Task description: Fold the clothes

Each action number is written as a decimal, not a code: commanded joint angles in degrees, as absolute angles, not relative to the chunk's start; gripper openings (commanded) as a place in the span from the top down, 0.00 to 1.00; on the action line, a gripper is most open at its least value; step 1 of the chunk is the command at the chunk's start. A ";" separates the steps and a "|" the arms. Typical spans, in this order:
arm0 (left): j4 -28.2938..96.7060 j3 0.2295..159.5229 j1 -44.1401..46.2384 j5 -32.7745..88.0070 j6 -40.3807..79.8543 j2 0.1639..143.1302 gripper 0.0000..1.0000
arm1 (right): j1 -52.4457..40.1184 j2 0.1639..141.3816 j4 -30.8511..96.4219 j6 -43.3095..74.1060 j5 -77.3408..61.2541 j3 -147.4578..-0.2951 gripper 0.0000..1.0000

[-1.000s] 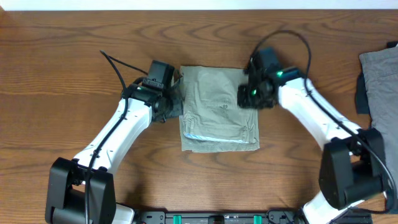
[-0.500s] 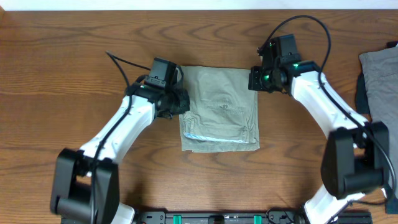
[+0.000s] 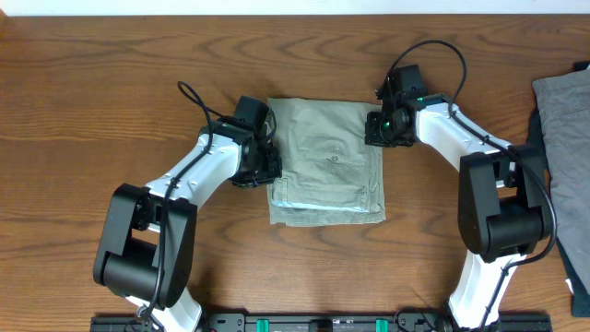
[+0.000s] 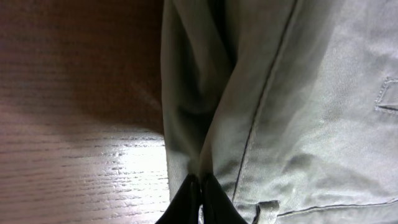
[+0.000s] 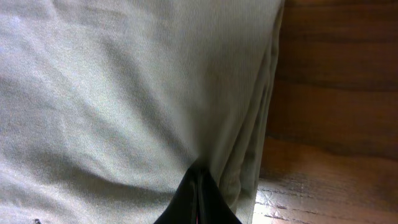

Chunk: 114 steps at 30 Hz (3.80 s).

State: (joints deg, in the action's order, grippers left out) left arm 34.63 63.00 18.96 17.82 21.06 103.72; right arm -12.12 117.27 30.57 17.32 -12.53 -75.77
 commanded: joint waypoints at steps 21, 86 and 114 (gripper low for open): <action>32.45 66.76 19.05 11.97 17.26 88.84 0.85 | -0.45 93.91 46.54 14.06 -1.19 -80.55 0.01; 19.55 66.78 17.26 6.52 20.64 111.98 0.94 | 1.48 93.76 48.69 14.06 -1.04 -80.53 0.01; -1.32 67.18 -9.06 -12.71 8.56 109.80 0.93 | 1.48 93.76 48.69 14.06 -1.04 -80.53 0.01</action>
